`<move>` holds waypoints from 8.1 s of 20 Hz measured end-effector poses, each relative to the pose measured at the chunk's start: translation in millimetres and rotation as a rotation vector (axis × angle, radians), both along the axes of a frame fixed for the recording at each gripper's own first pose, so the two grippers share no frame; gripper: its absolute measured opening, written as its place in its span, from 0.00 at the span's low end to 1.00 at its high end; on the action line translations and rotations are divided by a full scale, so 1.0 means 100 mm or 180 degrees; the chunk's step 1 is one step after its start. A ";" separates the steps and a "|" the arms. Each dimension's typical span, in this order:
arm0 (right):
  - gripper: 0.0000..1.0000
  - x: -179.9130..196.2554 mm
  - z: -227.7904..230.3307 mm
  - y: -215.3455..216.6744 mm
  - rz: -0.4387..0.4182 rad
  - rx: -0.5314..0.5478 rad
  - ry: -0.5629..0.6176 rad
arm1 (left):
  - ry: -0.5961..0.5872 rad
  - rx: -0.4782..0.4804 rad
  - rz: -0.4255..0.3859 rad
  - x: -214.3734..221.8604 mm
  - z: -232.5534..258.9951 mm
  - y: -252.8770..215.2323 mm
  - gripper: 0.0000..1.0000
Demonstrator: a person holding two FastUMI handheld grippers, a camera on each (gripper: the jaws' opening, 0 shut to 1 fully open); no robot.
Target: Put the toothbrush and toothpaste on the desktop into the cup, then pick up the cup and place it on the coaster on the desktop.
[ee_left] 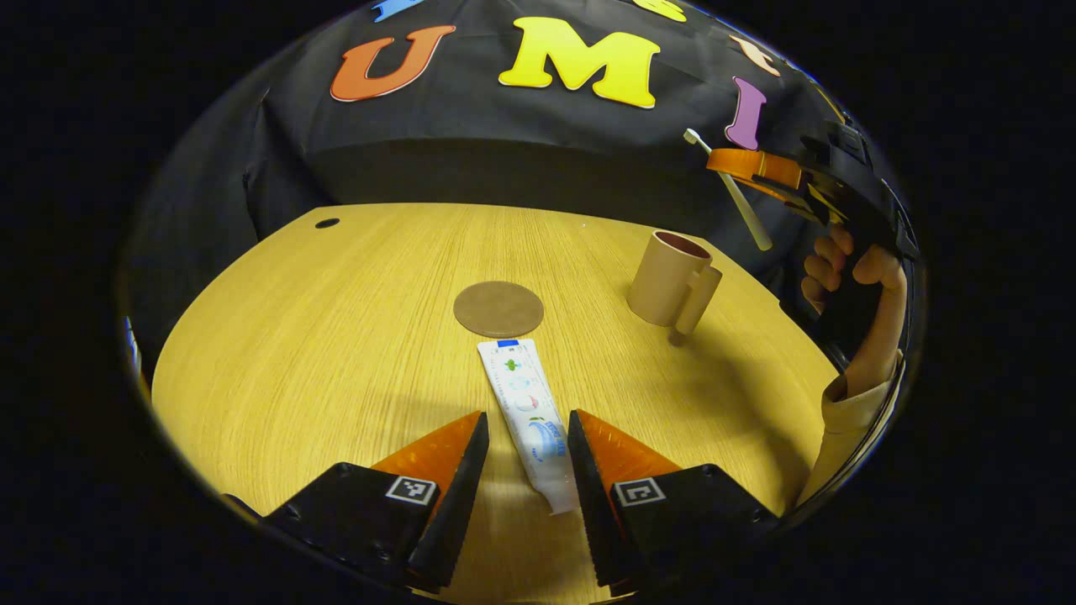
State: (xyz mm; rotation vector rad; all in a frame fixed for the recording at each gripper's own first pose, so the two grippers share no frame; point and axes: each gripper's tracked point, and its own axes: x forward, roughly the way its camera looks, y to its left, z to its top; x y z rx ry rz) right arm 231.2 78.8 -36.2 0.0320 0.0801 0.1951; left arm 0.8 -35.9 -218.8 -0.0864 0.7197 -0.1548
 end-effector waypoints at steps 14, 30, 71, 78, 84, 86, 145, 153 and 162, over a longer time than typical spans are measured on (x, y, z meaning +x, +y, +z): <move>0.01 0.26 0.16 0.04 0.0070 0.0211 -0.0080 | 0.0186 0.0298 0.0155 0.22 -0.21 0.07 0.46; 0.04 0.58 -0.18 0.04 0.0120 0.0256 -0.0114 | -0.1120 0.0040 -0.0100 0.12 0.51 -0.22 0.40; 0.96 -0.46 -0.62 -1.48 -0.0525 0.0444 -0.0020 | -0.1592 -0.0209 -0.0333 1.97 1.45 -1.69 0.40; 0.95 -0.51 -0.61 -1.29 -0.0390 0.0365 -0.0086 | -0.1411 -0.0180 -0.0336 2.13 1.12 -1.79 0.40; 0.95 -0.49 -0.62 -1.34 -0.0398 0.0513 -0.0034 | -0.1428 -0.0127 -0.0328 2.17 1.11 -1.77 0.41; 0.95 -0.48 -0.63 -1.36 -0.0409 0.0505 -0.0025 | -0.1397 -0.0155 -0.0338 2.15 1.09 -1.78 0.42; 0.57 -0.23 -1.96 -0.15 -0.0485 -0.0946 0.3473 | -0.1621 -0.0157 -0.0096 -0.01 0.77 0.43 1.00; 0.51 -0.23 -1.96 -0.15 -0.0608 -0.0862 0.3807 | -0.1550 -0.0144 -0.0169 -0.02 0.66 0.37 1.00; 0.25 -0.26 -1.96 -0.15 -0.0702 -0.0827 0.3845 | -0.1604 -0.0143 -0.0239 -0.08 0.68 0.29 1.00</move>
